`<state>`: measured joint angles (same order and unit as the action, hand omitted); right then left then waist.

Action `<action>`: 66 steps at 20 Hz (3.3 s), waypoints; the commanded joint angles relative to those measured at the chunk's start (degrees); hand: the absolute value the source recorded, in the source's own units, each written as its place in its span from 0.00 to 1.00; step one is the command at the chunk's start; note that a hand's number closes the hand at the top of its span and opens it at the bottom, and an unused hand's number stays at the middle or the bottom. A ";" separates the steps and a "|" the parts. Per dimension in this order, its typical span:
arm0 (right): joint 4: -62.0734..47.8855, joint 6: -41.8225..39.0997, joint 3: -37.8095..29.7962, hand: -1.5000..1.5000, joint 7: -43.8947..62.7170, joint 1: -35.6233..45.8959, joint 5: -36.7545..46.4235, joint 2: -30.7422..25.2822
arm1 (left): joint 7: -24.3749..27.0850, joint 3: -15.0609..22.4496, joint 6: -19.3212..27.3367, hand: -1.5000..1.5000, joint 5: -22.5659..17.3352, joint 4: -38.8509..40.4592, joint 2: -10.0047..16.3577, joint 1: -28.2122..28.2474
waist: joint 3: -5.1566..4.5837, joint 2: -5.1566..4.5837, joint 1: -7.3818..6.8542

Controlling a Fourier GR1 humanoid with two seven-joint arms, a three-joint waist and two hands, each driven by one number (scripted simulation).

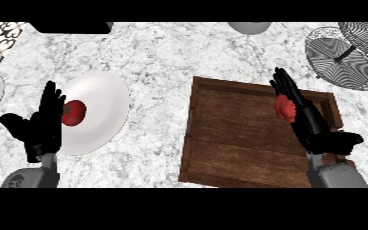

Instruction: Pick the bell pepper from the tray and place it in the tiered basket

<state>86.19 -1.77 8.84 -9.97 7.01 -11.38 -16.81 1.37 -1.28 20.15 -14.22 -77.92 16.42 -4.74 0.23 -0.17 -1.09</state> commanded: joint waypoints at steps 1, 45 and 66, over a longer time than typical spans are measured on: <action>0.07 1.75 -2.91 1.00 -3.24 -2.72 -4.18 4.85 | -4.11 0.55 -1.55 0.50 0.13 -2.60 2.03 2.27 | -0.17 0.26 0.97; 25.69 30.04 3.12 0.00 81.88 1.31 3.95 -26.29 | -10.46 0.44 -17.63 0.50 0.38 0.45 11.49 5.91 | -0.30 0.24 1.39; 24.72 25.79 -4.59 0.00 66.97 -11.38 3.14 -16.68 | -6.75 -2.64 -20.34 0.50 5.03 1.70 6.51 7.90 | -0.22 0.18 1.29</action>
<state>113.51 28.10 8.70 59.77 -1.67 -5.91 -34.35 -5.47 -3.57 0.76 -9.65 -78.12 24.13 3.48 0.25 0.22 -0.04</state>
